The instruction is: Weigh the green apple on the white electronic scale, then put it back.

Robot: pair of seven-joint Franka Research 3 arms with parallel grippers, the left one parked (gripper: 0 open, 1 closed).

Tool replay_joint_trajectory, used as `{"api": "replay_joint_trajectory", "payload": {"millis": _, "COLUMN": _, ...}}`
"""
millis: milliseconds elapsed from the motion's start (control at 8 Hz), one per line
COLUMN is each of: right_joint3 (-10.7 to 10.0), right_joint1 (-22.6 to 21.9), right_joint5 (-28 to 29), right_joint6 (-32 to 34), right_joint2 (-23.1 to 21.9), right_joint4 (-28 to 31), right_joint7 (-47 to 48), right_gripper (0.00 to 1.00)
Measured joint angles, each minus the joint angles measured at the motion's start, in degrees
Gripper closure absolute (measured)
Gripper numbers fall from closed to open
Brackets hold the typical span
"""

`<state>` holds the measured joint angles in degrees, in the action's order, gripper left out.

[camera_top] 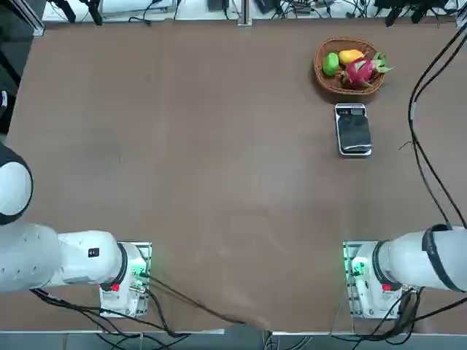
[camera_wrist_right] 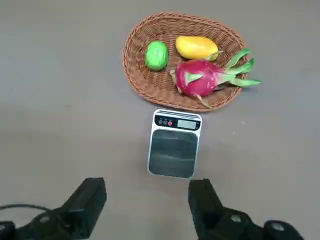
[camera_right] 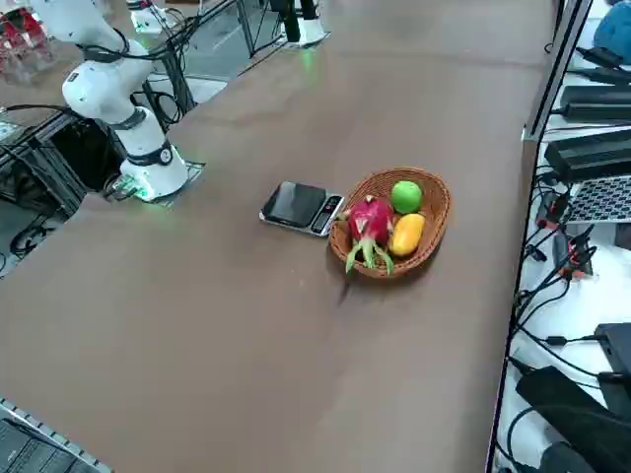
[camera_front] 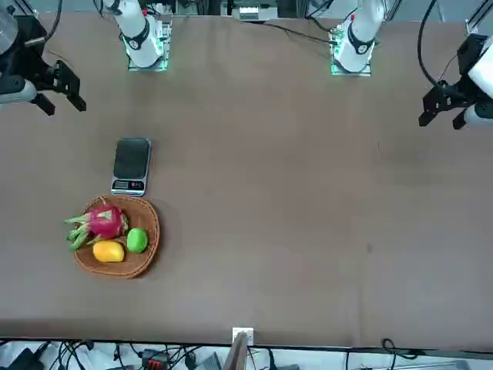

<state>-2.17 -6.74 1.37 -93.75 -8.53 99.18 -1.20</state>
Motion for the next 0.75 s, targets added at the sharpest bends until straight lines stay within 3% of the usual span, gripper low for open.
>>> {"api": "replay_joint_trajectory", "payload": {"millis": 375, "right_joint3": 0.0, "right_joint1": 0.0, "right_joint5": 0.0, "right_joint6": -0.3, "right_joint2": 0.5, "right_joint4": -0.1, "right_joint7": 0.0, "right_gripper": 0.00}}
{"api": "replay_joint_trajectory", "payload": {"millis": 750, "right_joint3": 0.0, "right_joint1": 0.0, "right_joint5": 0.0, "right_joint6": -3.2, "right_joint2": 5.4, "right_joint4": -1.2, "right_joint7": 0.0, "right_gripper": 0.00}}
